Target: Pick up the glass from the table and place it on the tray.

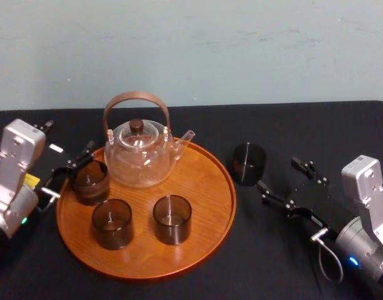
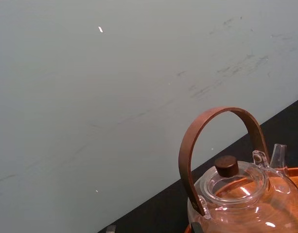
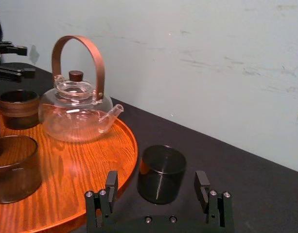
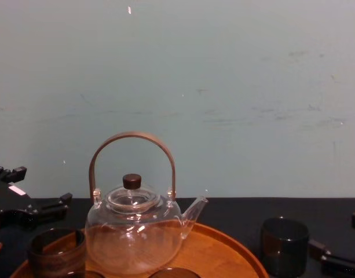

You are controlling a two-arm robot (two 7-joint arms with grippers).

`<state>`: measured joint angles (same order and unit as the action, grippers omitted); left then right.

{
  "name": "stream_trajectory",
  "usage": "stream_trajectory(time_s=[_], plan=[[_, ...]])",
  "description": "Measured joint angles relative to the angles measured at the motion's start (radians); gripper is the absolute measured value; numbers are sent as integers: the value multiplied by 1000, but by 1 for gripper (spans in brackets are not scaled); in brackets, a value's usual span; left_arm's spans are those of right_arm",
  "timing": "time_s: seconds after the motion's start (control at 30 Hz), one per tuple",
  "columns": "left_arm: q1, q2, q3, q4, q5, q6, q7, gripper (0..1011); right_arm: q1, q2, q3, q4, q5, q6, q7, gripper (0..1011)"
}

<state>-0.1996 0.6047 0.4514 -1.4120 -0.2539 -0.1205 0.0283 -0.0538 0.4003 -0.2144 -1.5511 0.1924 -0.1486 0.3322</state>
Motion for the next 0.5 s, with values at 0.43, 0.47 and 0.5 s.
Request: stream_trajectory(time_s=[0.43, 0.47, 0.5], plan=[[0, 0, 0, 0, 0, 0, 0, 1001, 15, -20, 19, 38, 0, 13, 4, 1002], [0, 0, 0, 0, 0, 0, 0, 1001, 15, -20, 19, 38, 0, 13, 4, 1002], [0, 0, 0, 0, 0, 0, 0, 1001, 16, -21, 19, 41, 1, 15, 5, 1002]])
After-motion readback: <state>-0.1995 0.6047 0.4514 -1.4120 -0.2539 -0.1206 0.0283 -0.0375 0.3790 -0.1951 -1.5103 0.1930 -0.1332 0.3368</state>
